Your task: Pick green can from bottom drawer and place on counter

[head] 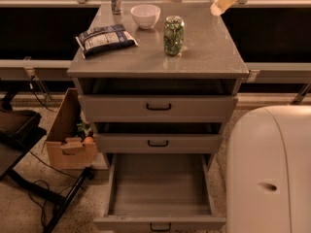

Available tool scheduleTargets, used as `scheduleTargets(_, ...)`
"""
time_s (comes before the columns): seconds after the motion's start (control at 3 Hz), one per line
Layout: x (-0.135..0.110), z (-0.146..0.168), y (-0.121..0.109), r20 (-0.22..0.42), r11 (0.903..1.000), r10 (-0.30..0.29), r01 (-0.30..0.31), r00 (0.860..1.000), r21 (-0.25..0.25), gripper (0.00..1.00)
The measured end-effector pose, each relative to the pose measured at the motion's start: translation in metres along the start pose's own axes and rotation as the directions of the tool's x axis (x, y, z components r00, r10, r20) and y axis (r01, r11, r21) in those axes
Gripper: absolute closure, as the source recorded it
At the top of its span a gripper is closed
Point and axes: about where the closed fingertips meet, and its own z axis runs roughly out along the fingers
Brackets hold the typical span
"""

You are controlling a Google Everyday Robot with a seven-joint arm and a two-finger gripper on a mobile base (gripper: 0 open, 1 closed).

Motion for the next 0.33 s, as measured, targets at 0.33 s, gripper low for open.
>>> scheduleTargets(0.33, 0.0152, -0.0845, -0.0063, -0.256, 0.9864, 0.058, -0.016, 0.965, 0.163, 0.00)
